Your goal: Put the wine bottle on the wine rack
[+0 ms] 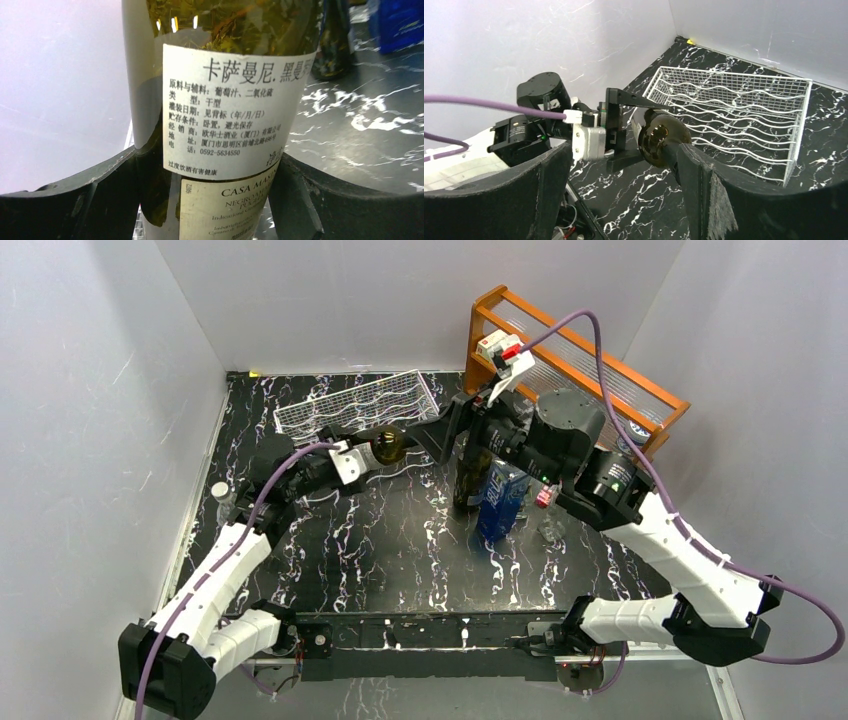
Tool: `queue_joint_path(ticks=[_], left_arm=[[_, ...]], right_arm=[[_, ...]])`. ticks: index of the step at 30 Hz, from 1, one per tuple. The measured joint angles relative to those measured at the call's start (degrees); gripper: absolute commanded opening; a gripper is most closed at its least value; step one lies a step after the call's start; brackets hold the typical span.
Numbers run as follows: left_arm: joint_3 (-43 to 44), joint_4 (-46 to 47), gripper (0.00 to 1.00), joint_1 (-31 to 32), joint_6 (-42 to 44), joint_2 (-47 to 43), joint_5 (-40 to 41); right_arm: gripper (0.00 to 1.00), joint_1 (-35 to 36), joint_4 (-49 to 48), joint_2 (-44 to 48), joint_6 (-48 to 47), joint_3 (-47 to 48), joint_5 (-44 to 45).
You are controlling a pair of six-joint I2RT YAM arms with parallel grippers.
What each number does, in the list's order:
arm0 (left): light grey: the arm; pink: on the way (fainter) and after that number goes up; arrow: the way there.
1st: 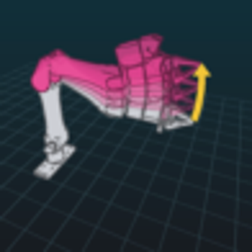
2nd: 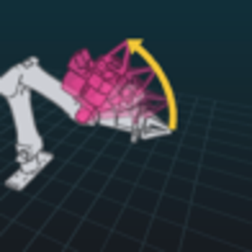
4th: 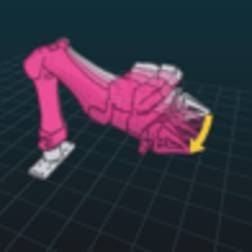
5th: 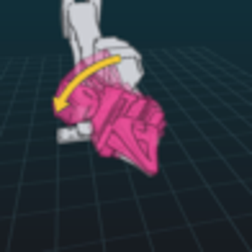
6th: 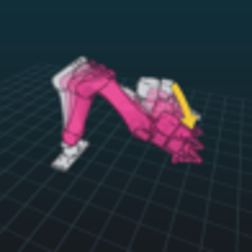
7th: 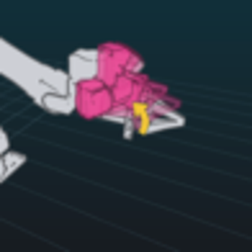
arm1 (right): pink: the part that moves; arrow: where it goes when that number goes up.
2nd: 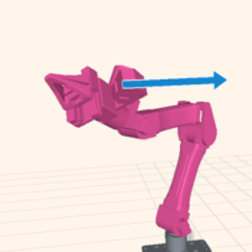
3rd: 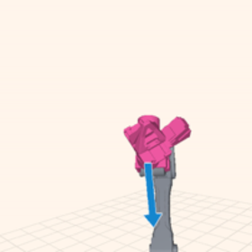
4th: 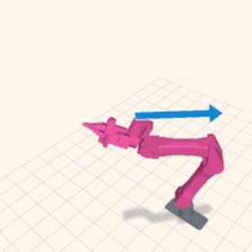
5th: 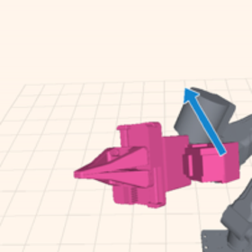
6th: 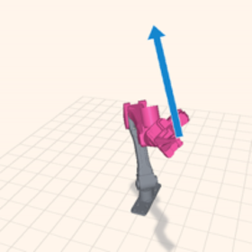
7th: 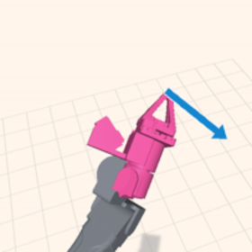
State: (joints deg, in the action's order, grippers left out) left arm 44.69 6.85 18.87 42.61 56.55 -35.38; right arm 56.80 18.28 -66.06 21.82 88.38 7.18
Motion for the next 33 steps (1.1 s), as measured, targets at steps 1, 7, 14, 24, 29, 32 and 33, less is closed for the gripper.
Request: queue_joint_path(ticks=[1,7,14,24,29,32,33], left_arm=[[0.0,0.1,0.00,0.0,1.5,-0.1,0.7],[-0.5,2.1,0.00,0.0,11.6,-2.1,3.2],[-0.8,4.7,0.00,0.0,20.0,-4.0,4.7],[-3.5,5.7,0.00,0.0,28.1,-4.6,4.9],[-4.5,7.3,0.00,0.0,30.6,-4.7,4.4],[-4.6,8.1,0.00,0.0,32.0,-4.7,3.6],[-4.6,8.3,0.00,0.0,32.5,-4.7,3.3]], right_arm=[[0.87,0.0,1.7,-0.7,-0.5,1.6,0.1],[0.88,0.0,10.1,-5.0,-2.8,7.1,0.8],[0.88,0.0,18.6,-9.8,-4.4,9.9,2.4],[0.89,0.0,24.0,-13.0,-9.8,11.8,0.9],[0.89,0.0,26.8,-15.8,-12.0,12.3,-1.7],[0.88,0.0,28.6,-17.4,-12.9,12.4,-3.2],[0.87,0.0,29.1,-17.9,-13.1,12.4,-3.6]])
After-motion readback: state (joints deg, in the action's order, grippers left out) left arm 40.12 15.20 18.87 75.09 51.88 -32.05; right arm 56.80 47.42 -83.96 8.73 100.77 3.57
